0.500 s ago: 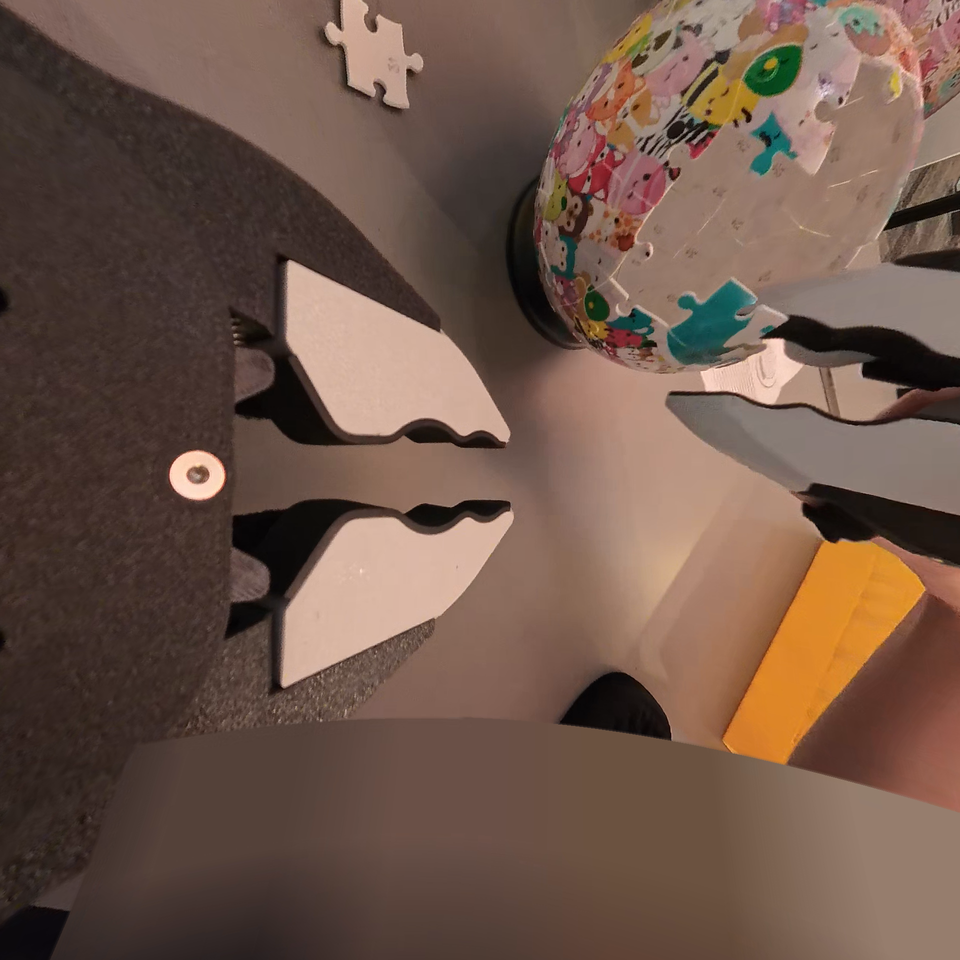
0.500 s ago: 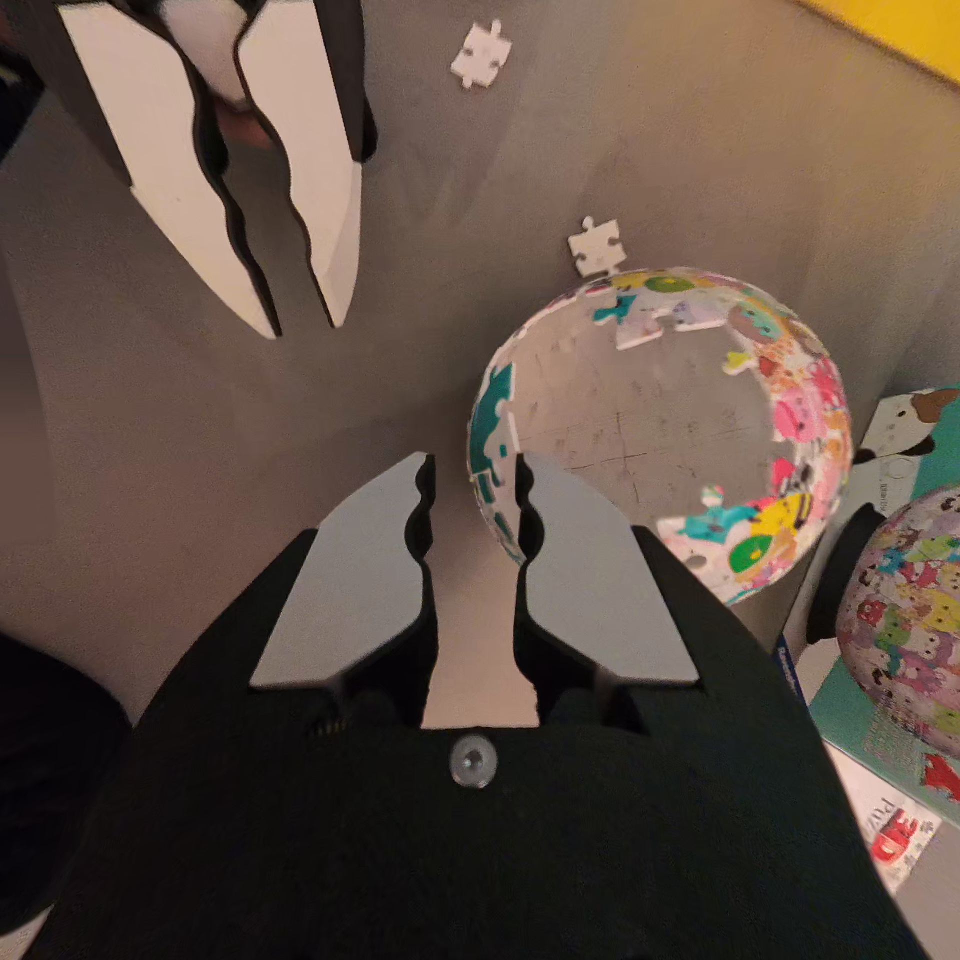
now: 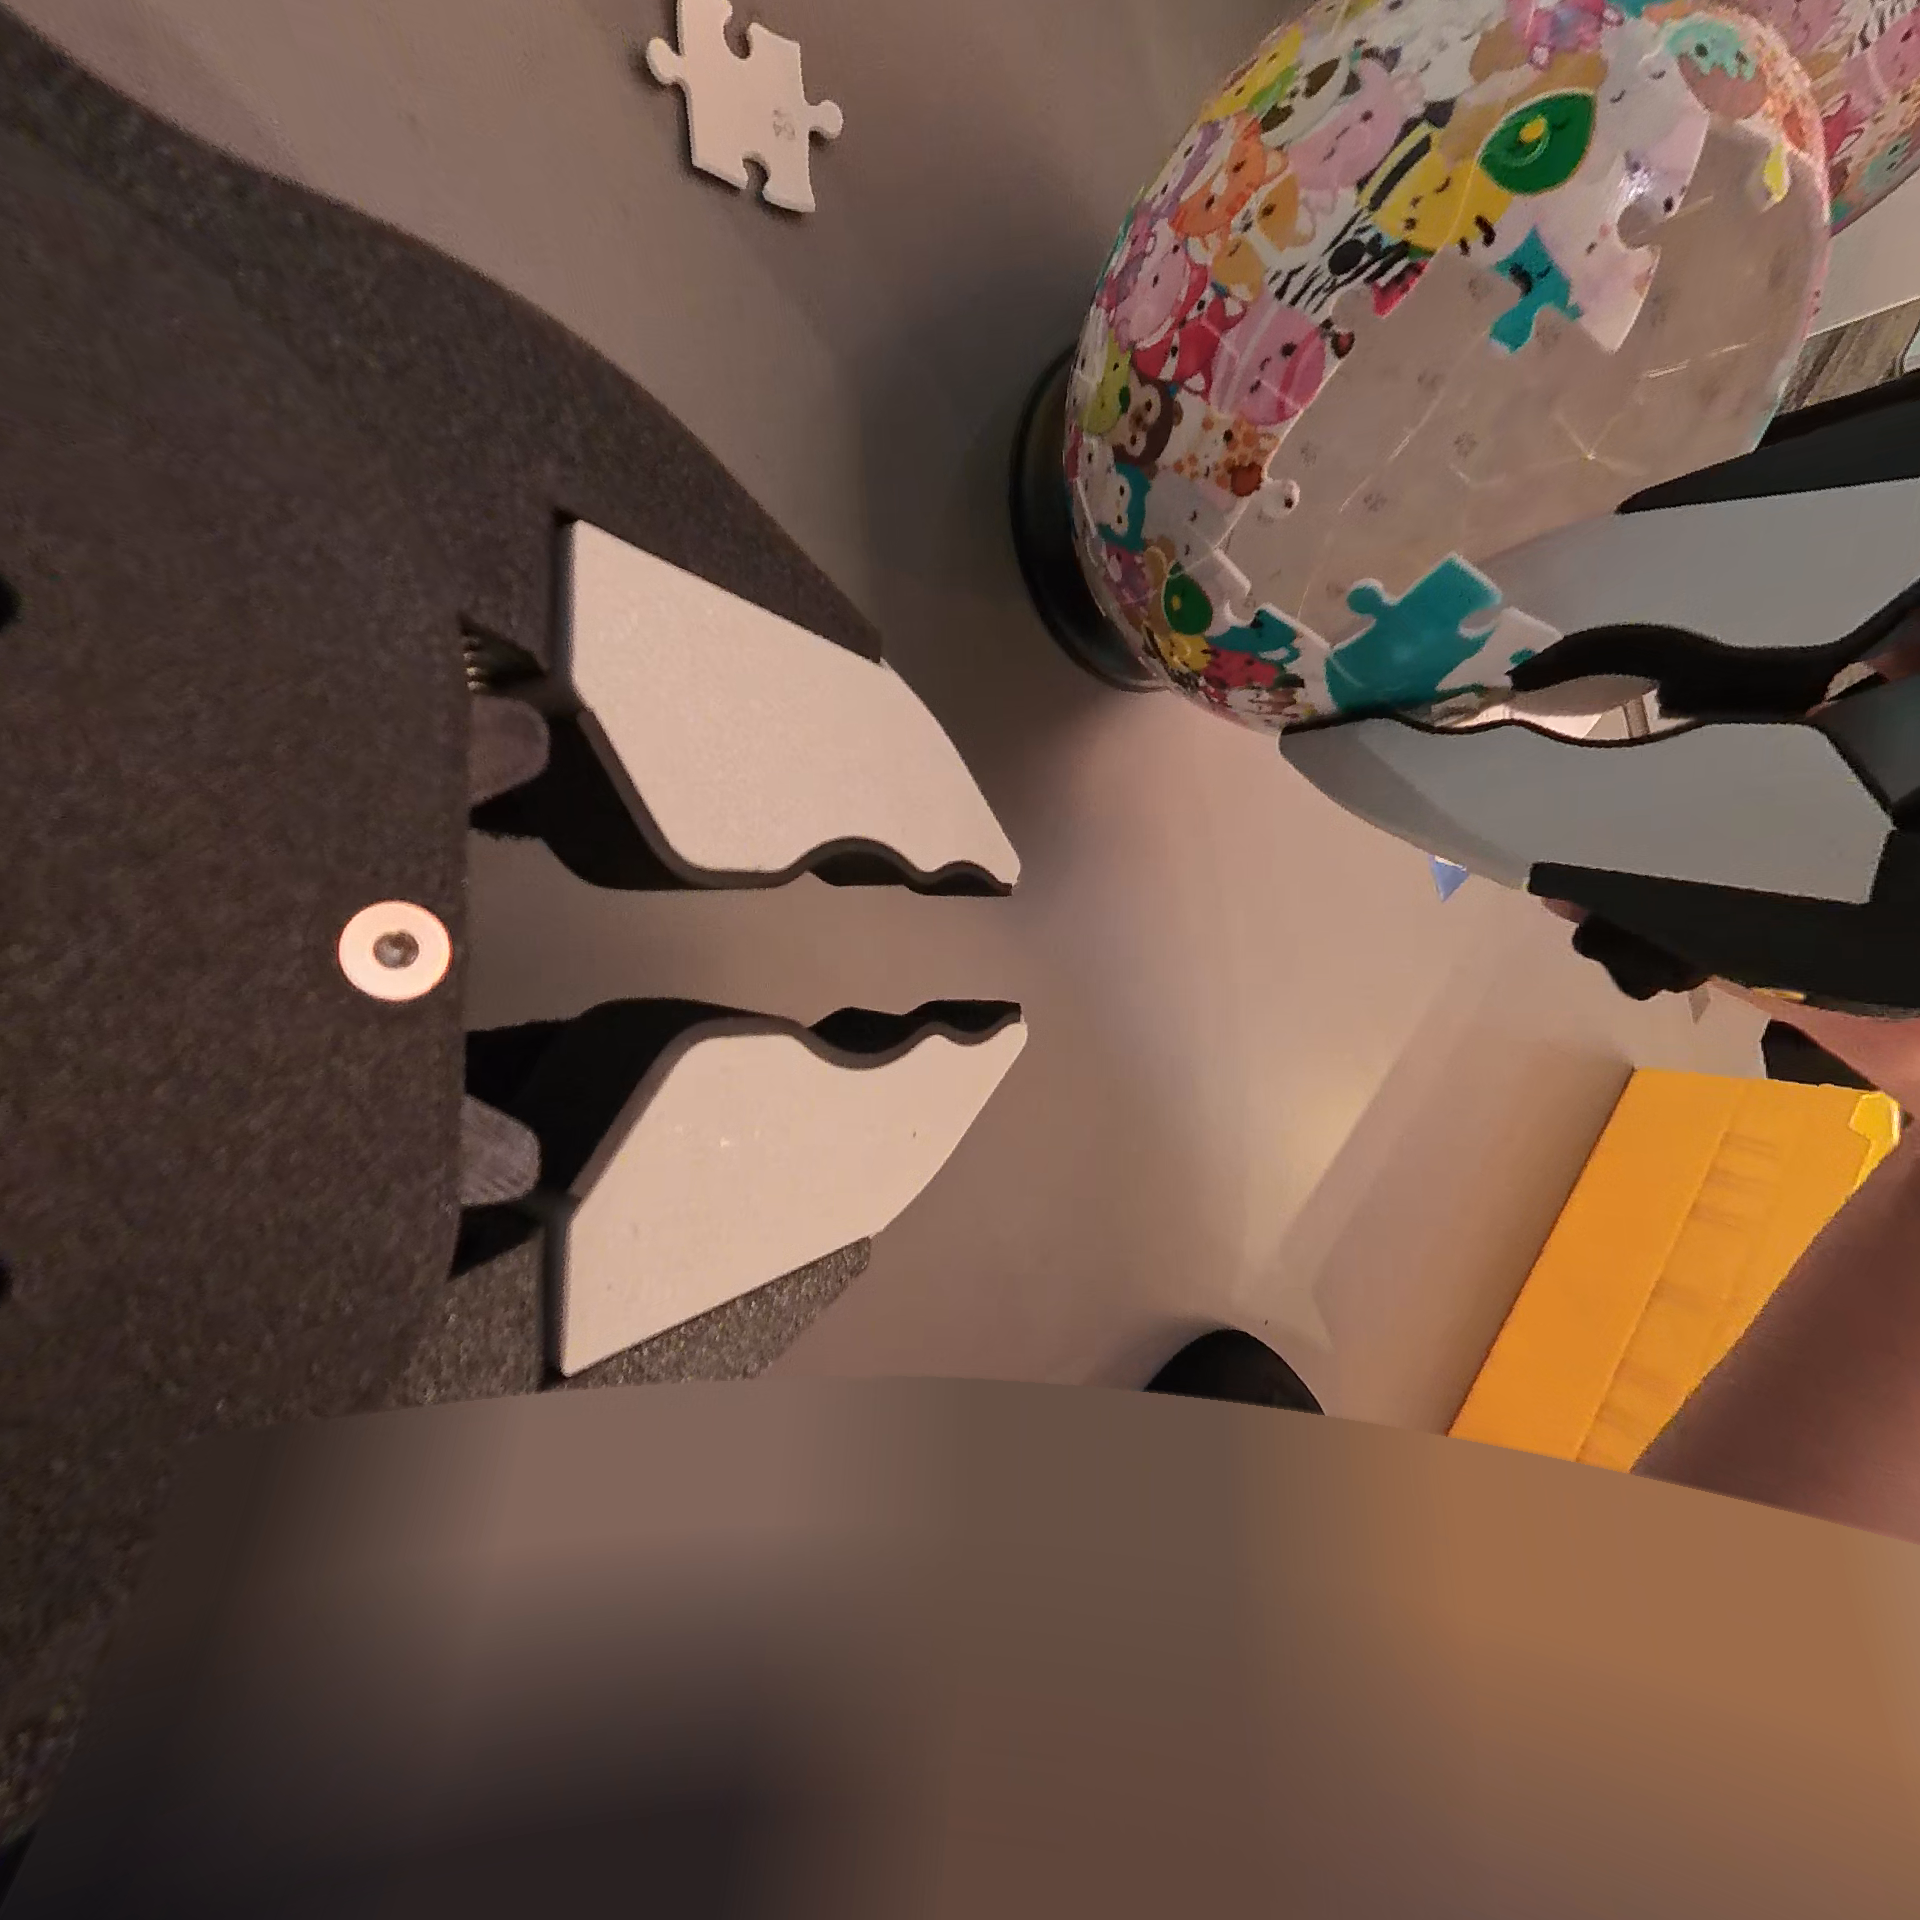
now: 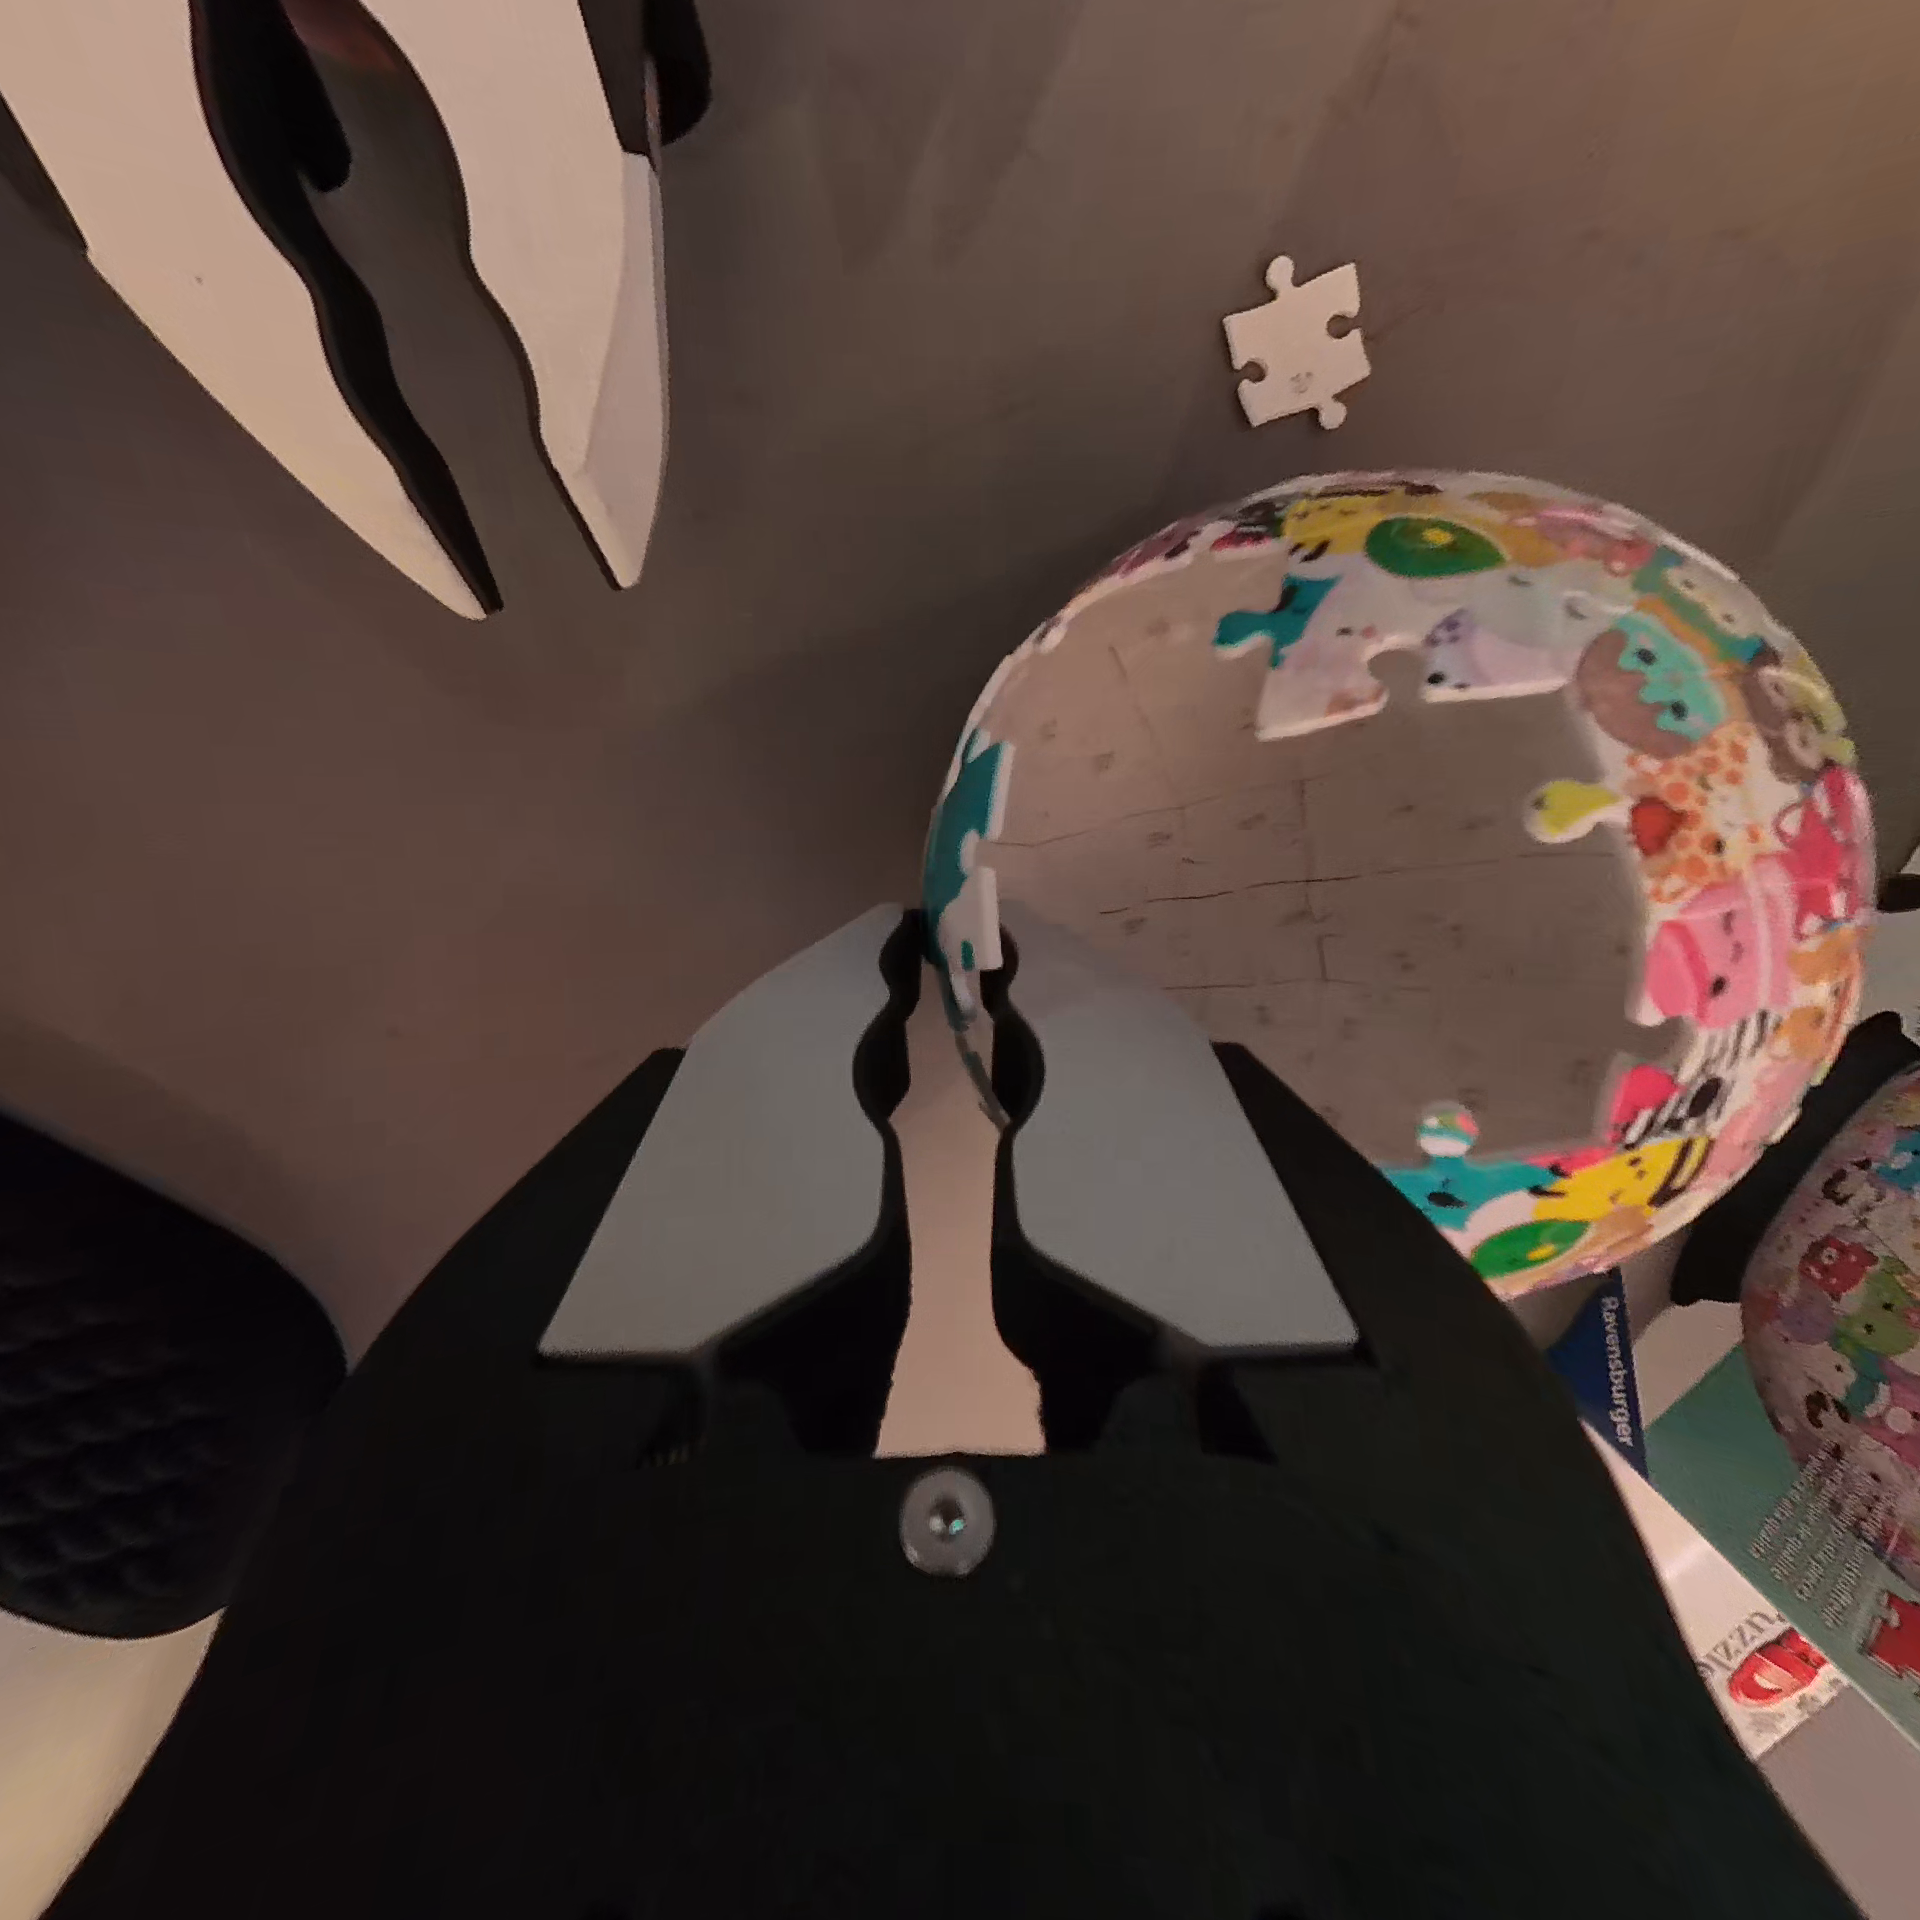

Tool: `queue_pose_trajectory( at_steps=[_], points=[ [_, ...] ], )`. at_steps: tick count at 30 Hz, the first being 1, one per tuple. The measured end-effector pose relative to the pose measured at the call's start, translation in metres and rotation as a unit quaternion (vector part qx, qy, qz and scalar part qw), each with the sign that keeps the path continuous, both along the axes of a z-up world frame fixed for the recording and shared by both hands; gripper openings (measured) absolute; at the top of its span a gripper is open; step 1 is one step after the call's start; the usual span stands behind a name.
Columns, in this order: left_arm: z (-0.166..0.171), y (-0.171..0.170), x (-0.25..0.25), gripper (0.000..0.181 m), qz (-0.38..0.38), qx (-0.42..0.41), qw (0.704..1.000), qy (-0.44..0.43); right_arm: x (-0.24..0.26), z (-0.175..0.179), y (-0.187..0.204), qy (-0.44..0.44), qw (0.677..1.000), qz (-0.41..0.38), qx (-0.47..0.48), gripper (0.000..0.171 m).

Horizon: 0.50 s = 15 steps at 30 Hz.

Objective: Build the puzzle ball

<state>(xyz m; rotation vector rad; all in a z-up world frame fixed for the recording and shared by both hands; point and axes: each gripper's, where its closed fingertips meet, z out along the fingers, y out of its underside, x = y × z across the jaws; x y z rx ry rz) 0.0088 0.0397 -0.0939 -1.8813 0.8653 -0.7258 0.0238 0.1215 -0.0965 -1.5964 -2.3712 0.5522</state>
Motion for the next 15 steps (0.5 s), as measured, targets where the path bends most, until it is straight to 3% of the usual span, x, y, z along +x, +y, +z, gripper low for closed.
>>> queue_pose_trajectory(
  at_steps=[15],
  points=[
    [-0.0001, -0.001, 0.0006, 0.019, -0.001, 0.001, 1.0, 0.002, -0.0025, -0.0015, -0.0038, -0.019, 1.0, 0.002, -0.014, 0.004]
  ],
)
